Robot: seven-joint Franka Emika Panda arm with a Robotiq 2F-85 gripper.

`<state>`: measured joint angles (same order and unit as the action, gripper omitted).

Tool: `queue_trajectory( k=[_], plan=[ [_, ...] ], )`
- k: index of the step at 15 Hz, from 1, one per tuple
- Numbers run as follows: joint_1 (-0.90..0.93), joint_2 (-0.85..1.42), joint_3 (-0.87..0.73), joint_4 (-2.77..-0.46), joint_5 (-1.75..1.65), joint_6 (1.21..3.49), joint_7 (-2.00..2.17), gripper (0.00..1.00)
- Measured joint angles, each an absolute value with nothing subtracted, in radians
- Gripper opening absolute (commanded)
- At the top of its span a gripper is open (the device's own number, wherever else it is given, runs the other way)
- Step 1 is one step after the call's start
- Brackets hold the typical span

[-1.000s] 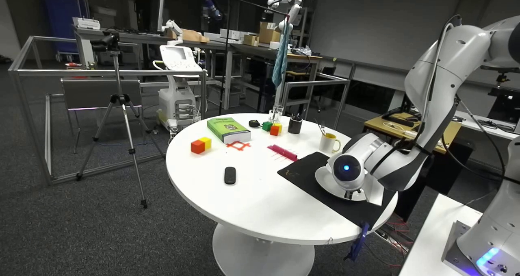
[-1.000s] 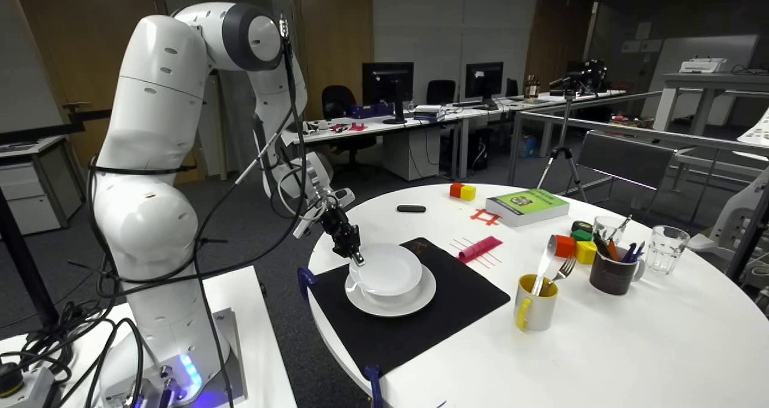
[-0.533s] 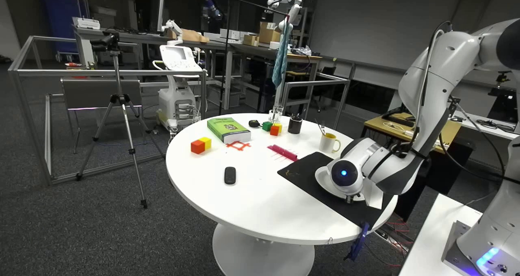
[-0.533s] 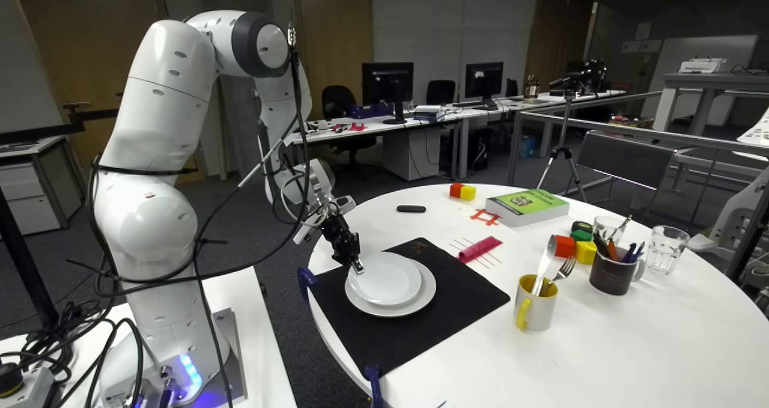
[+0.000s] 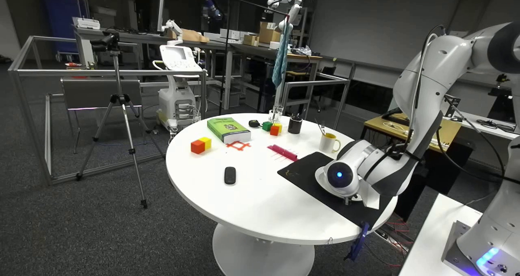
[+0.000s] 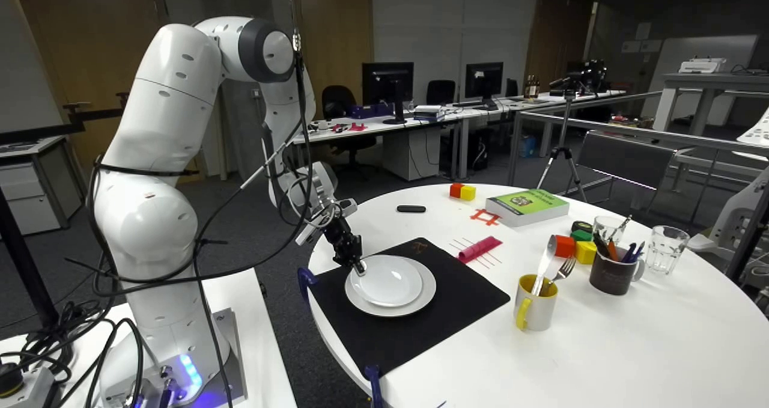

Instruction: Pick up the smaller white plate and put it on the other white plate

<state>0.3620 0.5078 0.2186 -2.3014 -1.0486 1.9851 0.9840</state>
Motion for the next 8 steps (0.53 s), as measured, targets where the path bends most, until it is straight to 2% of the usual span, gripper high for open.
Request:
queue_trajectory(
  k=[5, 7, 8],
  plan=[
    [0.362, 0.521, 0.213, -2.284, -1.049, 1.985, 0.958, 0.01],
    [0.362, 0.523, 0.212, -2.281, -1.049, 1.985, 0.954, 0.32],
    [0.362, 0.524, 0.211, -2.280, -1.049, 1.985, 0.952, 0.40]
  ],
)
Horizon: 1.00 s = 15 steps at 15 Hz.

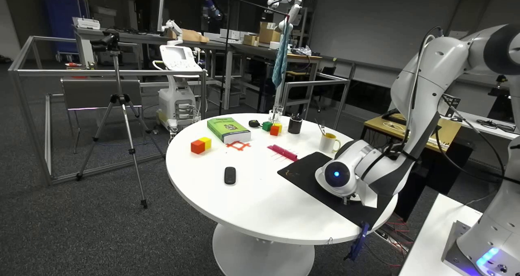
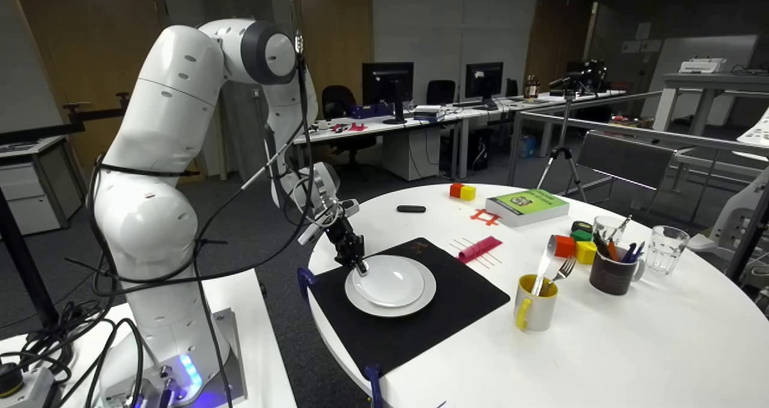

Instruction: Pick up the smaller white plate and put it on the other white plate

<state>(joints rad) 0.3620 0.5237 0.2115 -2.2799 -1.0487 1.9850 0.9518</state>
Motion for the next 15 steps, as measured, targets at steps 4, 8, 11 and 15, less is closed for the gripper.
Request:
queue_trajectory(
  k=[4, 8, 11, 15],
  plan=[
    [0.362, 0.529, 0.210, -2.274, -1.050, 1.982, 0.934, 0.69],
    [0.362, 0.519, 0.199, -2.267, -1.051, 1.965, 0.910, 0.98],
    [0.359, 0.505, 0.198, -2.267, -1.051, 1.970, 0.890, 1.00],
    [0.348, 0.482, 0.203, -2.275, -1.050, 2.023, 0.880, 1.00]
  ],
)
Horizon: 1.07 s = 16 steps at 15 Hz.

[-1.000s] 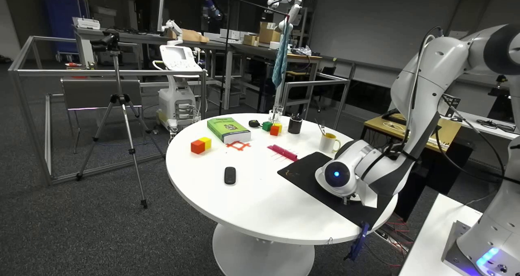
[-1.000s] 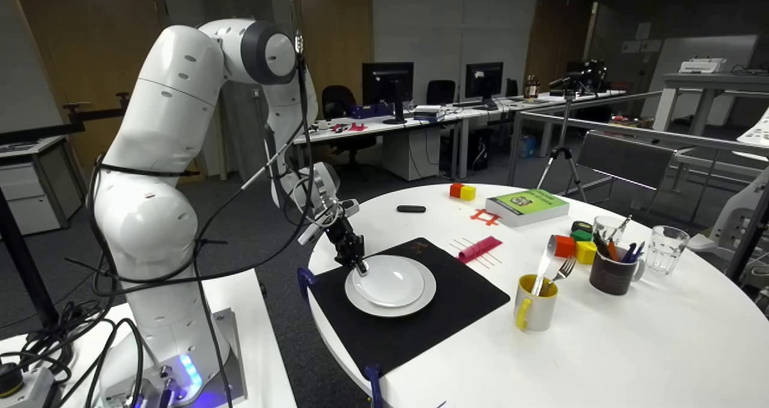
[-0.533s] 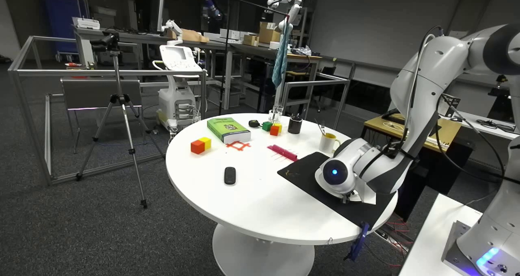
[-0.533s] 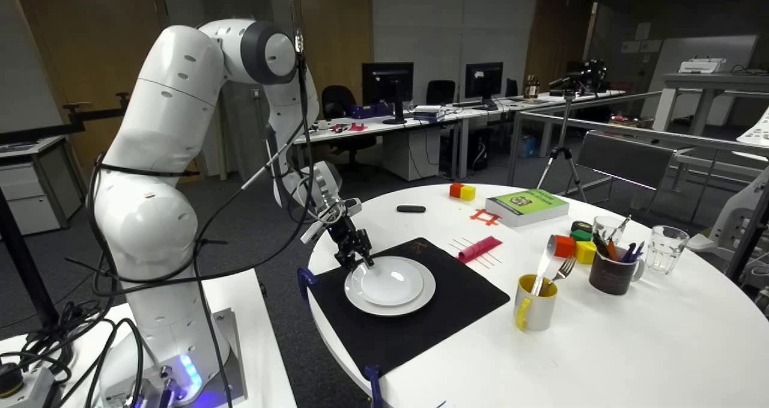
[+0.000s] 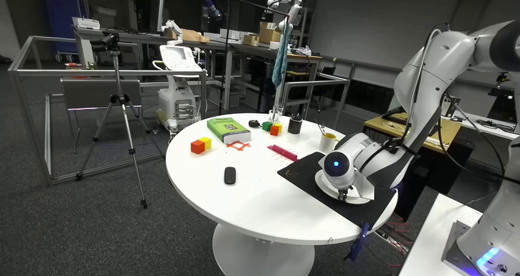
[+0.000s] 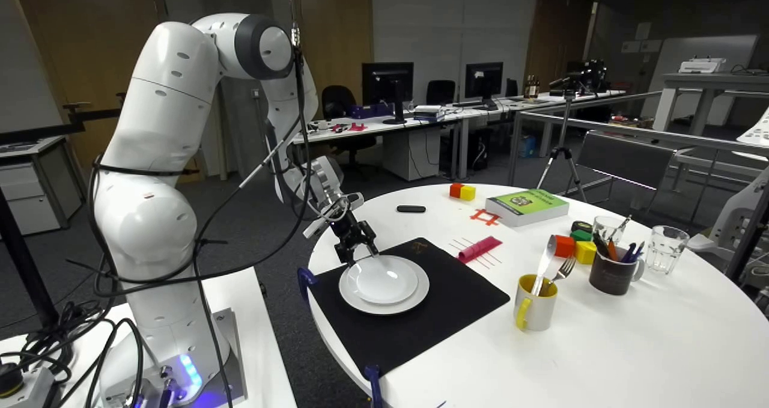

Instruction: Pick up the smaller white plate and put it on the other white plate

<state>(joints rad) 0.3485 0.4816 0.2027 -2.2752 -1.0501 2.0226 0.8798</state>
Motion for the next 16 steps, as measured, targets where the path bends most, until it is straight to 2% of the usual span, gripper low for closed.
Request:
queue_trajectory(
  k=[16],
  plan=[
    [0.230, 0.289, 0.159, -2.485, -1.050, 2.539, 0.830, 1.00]
  ],
)
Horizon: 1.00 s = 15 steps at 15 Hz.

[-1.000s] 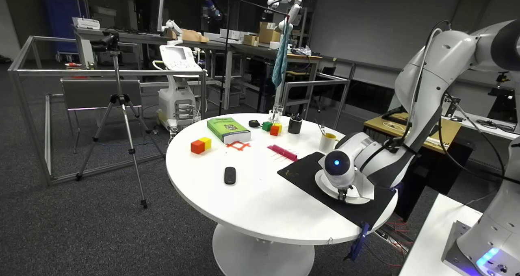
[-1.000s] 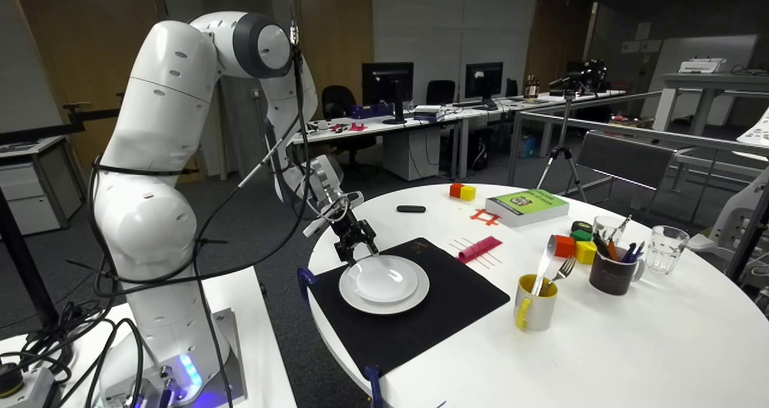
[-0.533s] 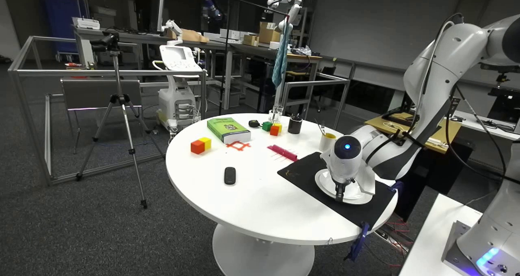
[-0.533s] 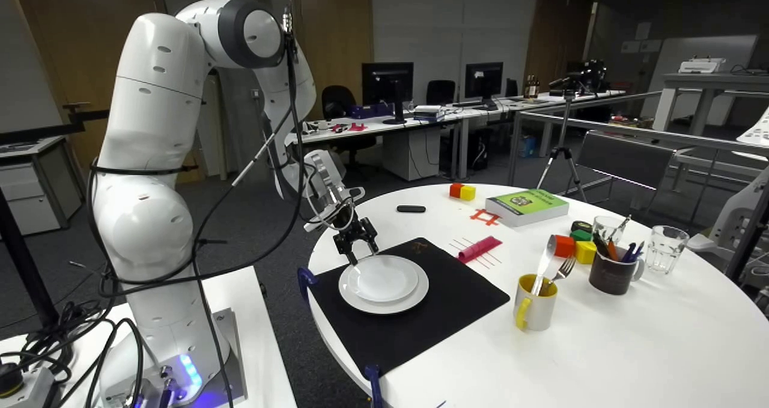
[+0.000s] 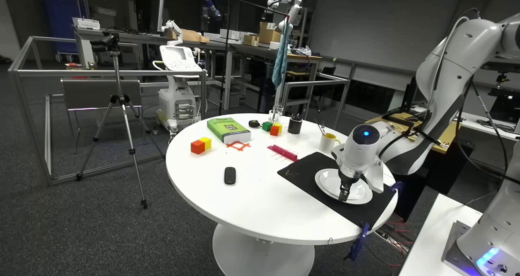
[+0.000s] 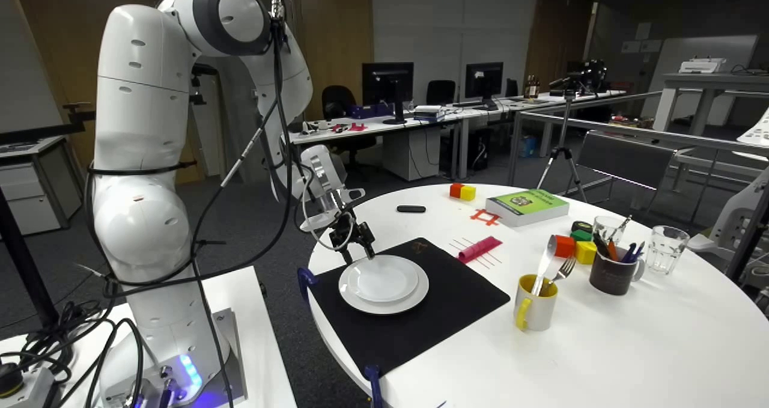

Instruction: Pick up the smaller white plate and put it on the other white plate

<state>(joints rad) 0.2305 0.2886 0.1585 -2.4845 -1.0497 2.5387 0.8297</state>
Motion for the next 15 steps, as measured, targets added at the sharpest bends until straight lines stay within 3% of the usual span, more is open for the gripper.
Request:
queue_trajectory(
  k=[15],
  plan=[
    [0.181, -0.143, 0.118, -2.736, -0.810, 2.615, 0.847, 1.00]
  ],
)
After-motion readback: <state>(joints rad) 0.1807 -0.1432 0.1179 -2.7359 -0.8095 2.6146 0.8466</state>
